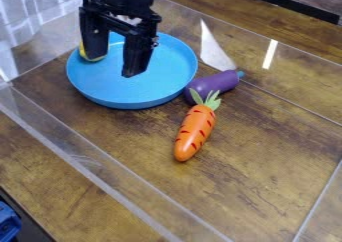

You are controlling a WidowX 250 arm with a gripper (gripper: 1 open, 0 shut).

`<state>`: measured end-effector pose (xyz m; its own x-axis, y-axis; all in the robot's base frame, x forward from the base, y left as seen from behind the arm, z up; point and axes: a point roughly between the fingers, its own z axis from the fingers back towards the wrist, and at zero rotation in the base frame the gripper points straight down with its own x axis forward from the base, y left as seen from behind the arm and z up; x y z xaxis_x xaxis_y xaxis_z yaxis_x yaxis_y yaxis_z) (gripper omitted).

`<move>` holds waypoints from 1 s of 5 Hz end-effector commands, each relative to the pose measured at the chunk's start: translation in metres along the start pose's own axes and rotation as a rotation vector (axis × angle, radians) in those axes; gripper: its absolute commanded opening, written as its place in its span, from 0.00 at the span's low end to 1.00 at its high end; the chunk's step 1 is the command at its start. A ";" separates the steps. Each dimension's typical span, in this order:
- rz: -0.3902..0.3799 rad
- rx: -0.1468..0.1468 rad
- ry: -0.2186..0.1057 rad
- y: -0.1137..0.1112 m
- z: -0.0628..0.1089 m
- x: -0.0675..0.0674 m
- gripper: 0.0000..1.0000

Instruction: Remove the lemon from the blue tray and put it on the table

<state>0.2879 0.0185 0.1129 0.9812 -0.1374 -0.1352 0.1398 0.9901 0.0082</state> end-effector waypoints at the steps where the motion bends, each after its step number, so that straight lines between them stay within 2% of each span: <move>1: 0.013 0.008 -0.067 0.002 0.019 -0.003 1.00; 2: 0.002 0.008 -0.070 -0.003 0.021 -0.010 1.00; 5: 0.240 -0.027 -0.083 0.022 -0.005 0.004 1.00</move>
<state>0.2920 0.0351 0.0975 0.9924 0.0850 -0.0890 -0.0850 0.9964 0.0031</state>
